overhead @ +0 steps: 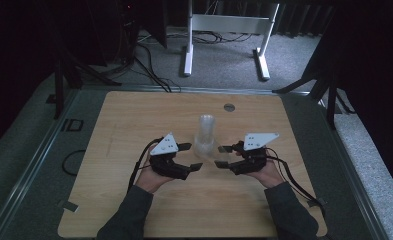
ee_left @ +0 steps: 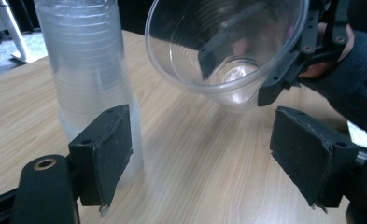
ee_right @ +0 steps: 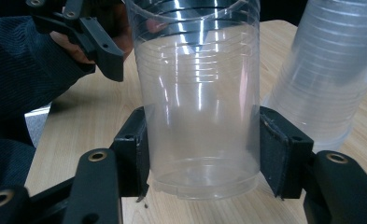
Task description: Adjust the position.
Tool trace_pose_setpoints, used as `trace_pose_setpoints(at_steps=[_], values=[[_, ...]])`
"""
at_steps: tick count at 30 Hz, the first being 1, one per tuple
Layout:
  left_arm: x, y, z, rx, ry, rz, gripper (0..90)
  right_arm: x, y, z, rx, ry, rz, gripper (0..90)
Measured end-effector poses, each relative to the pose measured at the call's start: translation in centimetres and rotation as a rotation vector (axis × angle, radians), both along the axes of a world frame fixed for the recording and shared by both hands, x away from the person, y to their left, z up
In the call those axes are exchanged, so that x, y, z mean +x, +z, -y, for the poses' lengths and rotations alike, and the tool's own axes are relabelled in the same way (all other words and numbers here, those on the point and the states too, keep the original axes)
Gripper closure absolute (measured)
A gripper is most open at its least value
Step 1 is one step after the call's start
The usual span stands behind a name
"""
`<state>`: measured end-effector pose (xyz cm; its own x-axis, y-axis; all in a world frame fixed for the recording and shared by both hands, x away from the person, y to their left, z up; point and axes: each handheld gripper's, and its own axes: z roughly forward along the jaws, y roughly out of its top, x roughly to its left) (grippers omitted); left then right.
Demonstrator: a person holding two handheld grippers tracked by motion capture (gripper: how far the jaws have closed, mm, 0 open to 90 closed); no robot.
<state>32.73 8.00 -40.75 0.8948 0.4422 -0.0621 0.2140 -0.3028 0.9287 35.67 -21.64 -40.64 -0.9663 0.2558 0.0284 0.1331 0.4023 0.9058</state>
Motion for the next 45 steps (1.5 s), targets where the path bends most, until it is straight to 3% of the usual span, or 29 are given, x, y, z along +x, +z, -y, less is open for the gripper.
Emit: trace_pose_setpoints(at_steps=[3, 12, 24, 39, 45], values=[[0.0, 0.0, 0.1, 0.0, -0.003, 0.001, 21.6, 0.0, -0.1, 0.1, 0.007, -0.004, -0.005, 42.3], [0.2, 0.3, 0.8, -0.055, -0.026, 0.0, 21.6, -0.2, -0.2, 0.3, 0.046, -0.004, -0.007, 42.2], [0.4, 0.5, 1.4, -0.079, -0.032, 0.005, 21.6, -0.3, -0.3, 0.1, 0.076, 0.012, -0.011, 42.2], [0.5, 0.6, 1.6, -0.176, -0.029, 0.002, 21.6, -0.3, -0.6, -0.3, 0.125, 0.019, -0.017, 42.1], [0.5, 0.7, 1.6, -0.19, -0.021, 0.009, 21.6, -0.4, -0.7, -0.4, 0.128, 0.017, -0.023, 42.0]])
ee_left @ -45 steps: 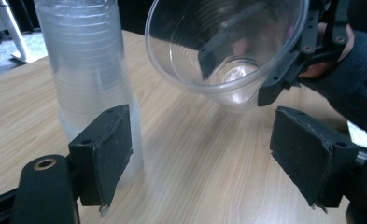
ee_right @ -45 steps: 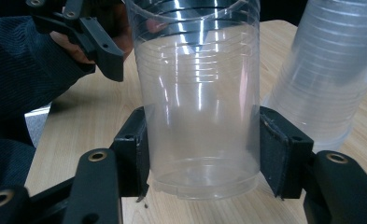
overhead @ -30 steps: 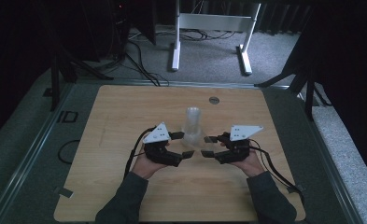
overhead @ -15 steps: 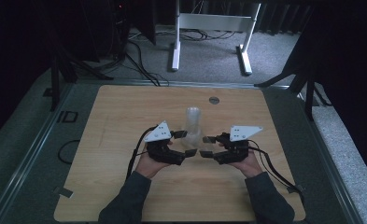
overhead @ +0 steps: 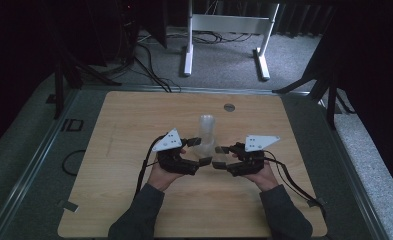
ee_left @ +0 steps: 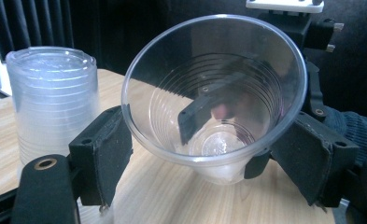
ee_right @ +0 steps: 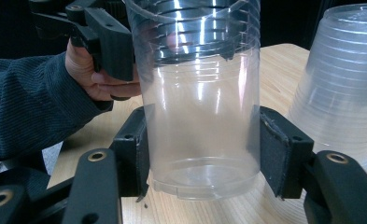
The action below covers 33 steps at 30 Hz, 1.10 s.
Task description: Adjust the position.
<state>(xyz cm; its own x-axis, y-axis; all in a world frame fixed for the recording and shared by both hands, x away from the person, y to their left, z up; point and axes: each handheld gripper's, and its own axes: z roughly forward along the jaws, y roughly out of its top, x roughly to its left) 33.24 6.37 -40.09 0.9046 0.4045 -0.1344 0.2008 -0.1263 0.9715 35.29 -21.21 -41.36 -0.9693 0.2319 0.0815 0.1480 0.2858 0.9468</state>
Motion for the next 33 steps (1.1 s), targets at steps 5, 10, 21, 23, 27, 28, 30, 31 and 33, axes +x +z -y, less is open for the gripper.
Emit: trace_pose_setpoints(at_steps=[5, 10, 21, 23, 27, 28, 30, 31, 33], values=[[0.0, 0.1, 0.02, 0.0, -0.001, 0.005, 21.6, 0.01, 0.0, 0.02, 0.005, -0.001, 0.002, 42.0], [-0.07, 0.1, 0.19, -0.005, -0.001, 0.008, 21.6, 0.01, -0.13, -0.12, 0.012, 0.003, -0.002, 41.7], [-0.16, 0.14, 0.33, -0.007, 0.001, 0.019, 23.4, -0.01, -0.31, -0.27, 0.002, 0.009, -0.006, 41.4], [-0.18, 0.14, 0.37, -0.006, 0.001, 0.021, 24.0, -0.01, -0.31, -0.27, 0.002, 0.009, -0.006, 41.3], [-0.21, 0.16, 0.41, -0.001, -0.001, 0.024, 26.4, 0.01, -0.3, -0.24, -0.006, 0.012, -0.004, 40.6], [-0.2, 0.16, 0.42, -0.001, -0.002, 0.025, 26.4, 0.0, -0.29, -0.24, -0.008, 0.011, -0.006, 40.4], [-0.21, 0.16, 0.43, -0.001, -0.003, 0.026, 26.7, -0.03, -0.27, -0.23, -0.012, 0.011, -0.005, 39.9], [-0.2, 0.16, 0.43, -0.001, -0.004, 0.026, 27.1, -0.03, -0.26, -0.24, -0.013, 0.013, -0.006, 39.6], [-0.21, 0.17, 0.45, 0.002, -0.005, 0.027, 27.4, -0.03, -0.25, -0.23, -0.019, 0.013, -0.005, 38.9]])
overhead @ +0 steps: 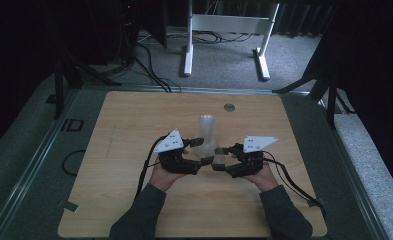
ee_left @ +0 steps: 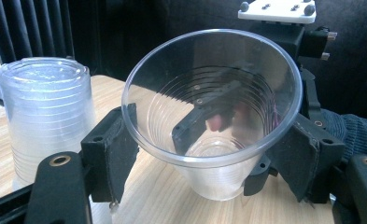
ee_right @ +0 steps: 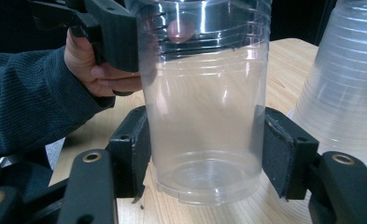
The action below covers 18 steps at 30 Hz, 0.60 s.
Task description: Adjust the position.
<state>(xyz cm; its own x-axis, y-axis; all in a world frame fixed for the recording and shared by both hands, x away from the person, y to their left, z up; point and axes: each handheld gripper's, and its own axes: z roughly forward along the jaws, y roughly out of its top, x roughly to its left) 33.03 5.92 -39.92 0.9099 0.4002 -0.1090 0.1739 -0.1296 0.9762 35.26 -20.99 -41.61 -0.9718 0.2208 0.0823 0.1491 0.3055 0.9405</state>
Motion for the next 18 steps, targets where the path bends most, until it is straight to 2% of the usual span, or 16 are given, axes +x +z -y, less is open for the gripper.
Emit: trace_pose_setpoints(at_steps=[5, 7, 18], values=[[0.02, 0.0, 0.0, -0.001, -0.003, -0.002, 27.7, -0.04, 0.06, 0.03, -0.02, 0.0, 0.0, 36.3], [0.04, 0.02, -0.06, -0.006, -0.01, -0.002, 30.7, -0.06, 0.09, 0.07, -0.033, -0.007, 0.006, 35.5], [0.03, 0.09, -0.08, -0.013, -0.008, 0.0, 31.2, -0.07, 0.22, 0.11, -0.059, -0.005, 0.02, 38.2]])
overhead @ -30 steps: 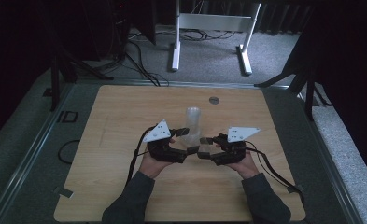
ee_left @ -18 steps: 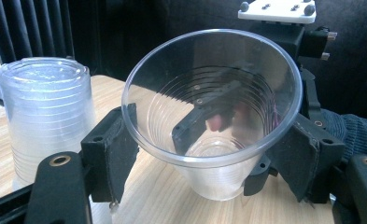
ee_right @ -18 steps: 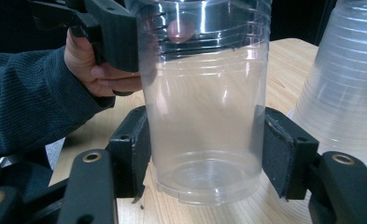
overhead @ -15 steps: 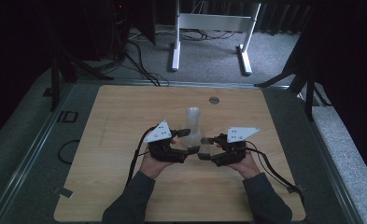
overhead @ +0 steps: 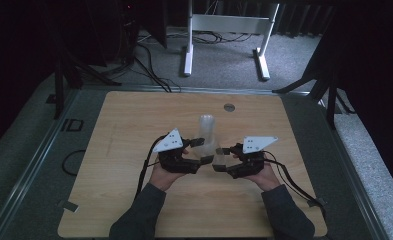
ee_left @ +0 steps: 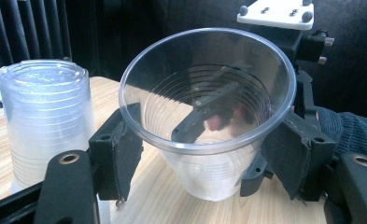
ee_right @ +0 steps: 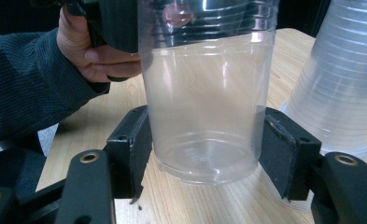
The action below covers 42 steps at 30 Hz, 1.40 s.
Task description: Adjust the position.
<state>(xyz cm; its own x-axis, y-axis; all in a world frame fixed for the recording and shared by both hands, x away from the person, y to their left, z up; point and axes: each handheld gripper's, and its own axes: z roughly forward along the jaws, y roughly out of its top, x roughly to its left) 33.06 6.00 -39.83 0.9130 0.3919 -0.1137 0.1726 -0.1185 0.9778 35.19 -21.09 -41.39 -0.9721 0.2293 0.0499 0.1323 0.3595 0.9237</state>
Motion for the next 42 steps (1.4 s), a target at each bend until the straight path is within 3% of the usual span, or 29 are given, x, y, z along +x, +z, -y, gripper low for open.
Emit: trace_pose_setpoints(at_steps=[5, 20, 33, 42], values=[[-0.1, 0.1, 0.0, -0.004, -0.001, 0.004, 31.8, -0.2, 0.2, -0.4, -0.027, 0.005, 0.018, 39.7], [-0.1, 0.2, 0.1, -0.018, -0.006, 0.004, 28.6, -0.2, 0.2, -0.4, -0.017, 0.011, 0.015, 41.1], [0.1, 0.2, 1.0, -0.036, -0.014, -0.002, 20.5, -0.3, -0.1, -0.6, -0.016, 0.031, 0.014, 41.0], [0.0, 0.2, 1.1, -0.034, -0.018, 0.005, 28.0, -0.3, -0.1, -0.7, -0.022, 0.042, 0.012, 40.5]])
